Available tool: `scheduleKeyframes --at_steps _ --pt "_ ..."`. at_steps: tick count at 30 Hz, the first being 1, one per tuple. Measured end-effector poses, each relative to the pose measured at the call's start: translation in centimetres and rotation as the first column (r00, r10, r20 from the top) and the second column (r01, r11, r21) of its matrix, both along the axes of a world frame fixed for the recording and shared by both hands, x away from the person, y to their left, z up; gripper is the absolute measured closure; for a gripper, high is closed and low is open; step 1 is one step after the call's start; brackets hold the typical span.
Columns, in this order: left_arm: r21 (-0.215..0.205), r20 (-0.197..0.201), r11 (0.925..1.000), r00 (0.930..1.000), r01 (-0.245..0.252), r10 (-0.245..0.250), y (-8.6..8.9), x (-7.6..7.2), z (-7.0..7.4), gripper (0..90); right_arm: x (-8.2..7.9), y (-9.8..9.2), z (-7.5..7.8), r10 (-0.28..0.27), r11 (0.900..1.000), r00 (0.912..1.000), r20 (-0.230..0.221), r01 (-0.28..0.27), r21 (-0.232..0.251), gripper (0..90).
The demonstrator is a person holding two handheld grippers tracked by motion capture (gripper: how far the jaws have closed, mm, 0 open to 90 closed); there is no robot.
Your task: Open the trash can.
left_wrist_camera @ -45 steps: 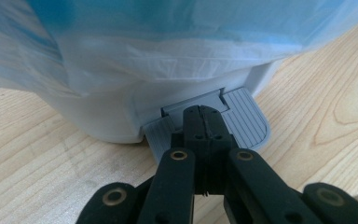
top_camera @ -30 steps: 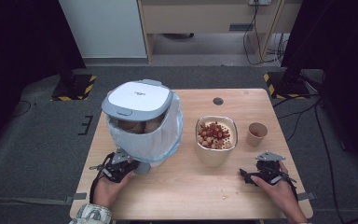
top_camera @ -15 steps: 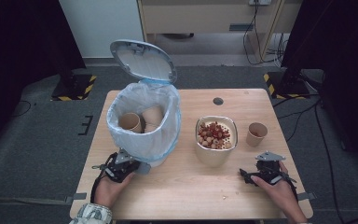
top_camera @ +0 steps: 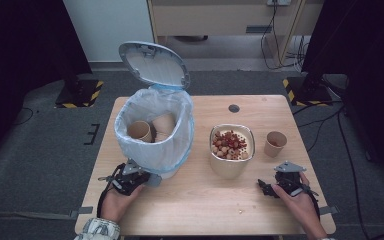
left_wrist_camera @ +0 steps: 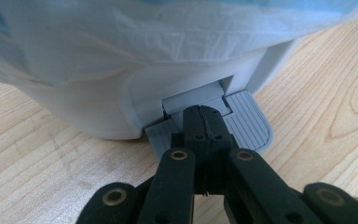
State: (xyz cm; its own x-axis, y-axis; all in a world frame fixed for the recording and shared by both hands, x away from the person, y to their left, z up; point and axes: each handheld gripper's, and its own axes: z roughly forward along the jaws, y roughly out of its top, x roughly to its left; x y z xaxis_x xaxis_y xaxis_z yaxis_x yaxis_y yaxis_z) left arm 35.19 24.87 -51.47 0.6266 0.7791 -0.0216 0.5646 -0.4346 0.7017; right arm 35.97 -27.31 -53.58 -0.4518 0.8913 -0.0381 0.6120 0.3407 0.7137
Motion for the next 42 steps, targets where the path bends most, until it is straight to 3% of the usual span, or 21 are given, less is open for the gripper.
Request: scheduleKeyframes --at_steps 8,11,13,25,29,33,38,42 --pt "-0.006 -0.002 1.0000 1.0000 0.001 -0.001 0.1 0.0 0.0 90.0 0.4 -0.5 1.0 -0.068 0.997 0.9958 0.061 0.066 0.035 6.5" --pt "-0.039 -0.015 0.9992 0.9999 -0.004 0.004 0.4 0.2 -0.1 90.0 0.5 -0.7 1.4 -0.075 0.996 0.9948 0.069 0.072 0.049 7.1" --pt "-0.038 -0.014 0.9993 0.9999 -0.003 0.003 0.4 0.2 -0.1 90.0 0.7 -0.7 1.7 -0.075 0.996 0.9939 0.081 0.071 0.046 7.1" --pt "-0.021 -0.007 0.9998 1.0000 -0.002 0.002 0.2 0.1 -0.1 90.0 1.7 -1.1 2.8 -0.077 0.997 0.9950 0.063 0.076 0.023 6.5" --pt "-0.021 -0.007 0.9998 1.0000 -0.002 0.002 0.2 0.1 -0.1 90.0 2.2 -1.6 3.3 -0.089 0.996 0.9933 0.074 0.087 0.031 6.5" --pt "-0.017 -0.005 0.9999 1.0000 0.000 0.000 0.2 0.1 -0.1 90.0 2.8 -2.1 3.5 -0.107 0.994 0.9928 0.055 0.105 0.029 7.6" --pt "-0.014 -0.003 0.9999 1.0000 0.002 -0.002 0.2 0.1 -0.1 90.0 3.4 -2.4 3.7 -0.120 0.991 0.9890 0.087 0.115 0.064 9.0" --pt "-0.012 -0.002 0.9999 1.0000 0.002 -0.002 0.1 0.1 -0.1 90.0 3.9 -2.6 3.6 -0.128 0.990 0.9859 0.108 0.121 0.065 9.4"
